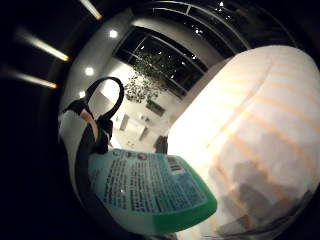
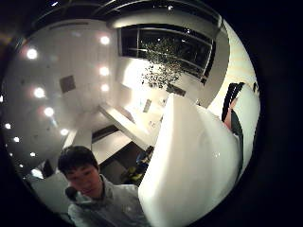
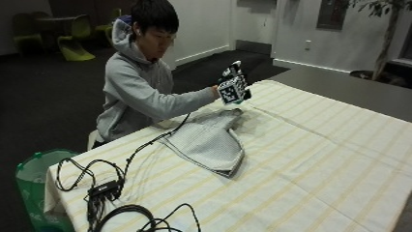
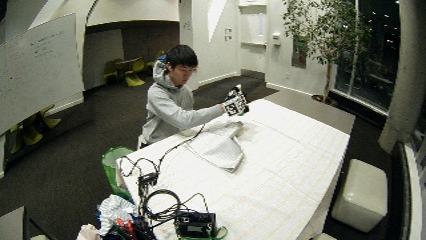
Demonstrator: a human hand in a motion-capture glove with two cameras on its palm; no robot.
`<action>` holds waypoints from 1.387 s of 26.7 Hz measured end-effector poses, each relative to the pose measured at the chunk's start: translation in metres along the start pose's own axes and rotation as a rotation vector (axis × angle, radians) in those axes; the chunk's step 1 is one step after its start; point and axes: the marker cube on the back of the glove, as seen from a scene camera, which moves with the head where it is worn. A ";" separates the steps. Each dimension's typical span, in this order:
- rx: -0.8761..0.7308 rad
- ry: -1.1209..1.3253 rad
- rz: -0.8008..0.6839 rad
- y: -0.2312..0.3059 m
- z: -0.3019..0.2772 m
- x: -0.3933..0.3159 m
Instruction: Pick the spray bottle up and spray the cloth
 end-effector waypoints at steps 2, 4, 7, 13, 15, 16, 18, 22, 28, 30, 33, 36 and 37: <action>0.108 -0.022 0.020 -0.015 0.017 0.007; 0.159 -0.060 0.035 -0.023 0.026 0.009; 0.078 0.017 0.053 -0.013 0.035 0.027; 0.092 -0.063 0.072 -0.019 0.049 0.024; 0.082 -0.076 0.076 -0.020 0.053 0.024; 0.065 -0.064 0.080 -0.019 0.055 0.027; 0.030 -0.028 0.092 -0.018 0.059 0.034; -0.044 0.078 0.124 -0.020 0.055 0.045; -0.278 0.136 0.189 -0.010 0.039 0.038; -0.350 0.149 0.214 -0.007 0.034 0.033; -0.464 0.196 0.267 -0.001 0.018 0.026; -0.578 0.244 0.318 0.008 0.001 0.019; -0.611 0.256 0.330 0.010 -0.004 0.016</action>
